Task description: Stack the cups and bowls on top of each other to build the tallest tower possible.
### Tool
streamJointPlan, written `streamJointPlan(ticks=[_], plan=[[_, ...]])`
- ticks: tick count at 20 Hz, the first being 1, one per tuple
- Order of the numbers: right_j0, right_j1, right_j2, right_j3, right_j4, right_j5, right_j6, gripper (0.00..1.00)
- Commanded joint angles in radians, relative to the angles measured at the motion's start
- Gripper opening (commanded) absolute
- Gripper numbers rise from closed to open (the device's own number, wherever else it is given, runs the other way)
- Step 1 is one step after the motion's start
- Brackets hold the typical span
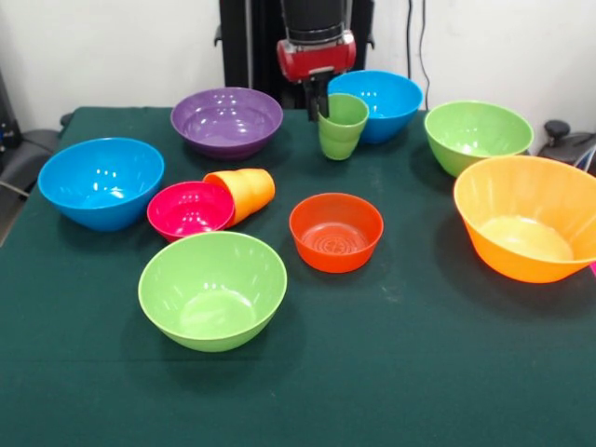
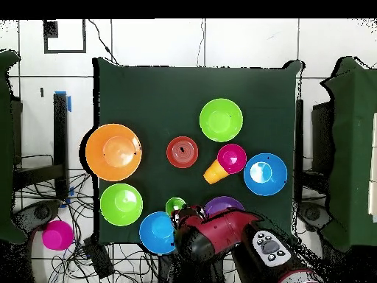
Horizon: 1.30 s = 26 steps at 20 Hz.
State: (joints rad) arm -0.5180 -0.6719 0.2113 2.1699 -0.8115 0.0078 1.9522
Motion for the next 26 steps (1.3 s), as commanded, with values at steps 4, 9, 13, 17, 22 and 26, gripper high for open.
streamJointPlan(ticks=[4,9,13,17,22,26], plan=[[0.016,0.086,-0.065,-0.132,-0.044,-0.093,0.062,0.00],[0.002,0.063,-0.034,-0.129,-0.058,-0.131,0.044,0.00],[0.002,0.091,-0.047,-0.142,-0.074,-0.204,0.044,0.00],[-0.011,0.128,-0.047,-0.150,-0.102,-0.308,0.040,0.00],[-0.049,0.180,-0.037,-0.159,-0.110,-0.314,0.063,1.00],[-0.047,0.171,-0.054,-0.149,-0.085,-0.269,0.068,1.00]])
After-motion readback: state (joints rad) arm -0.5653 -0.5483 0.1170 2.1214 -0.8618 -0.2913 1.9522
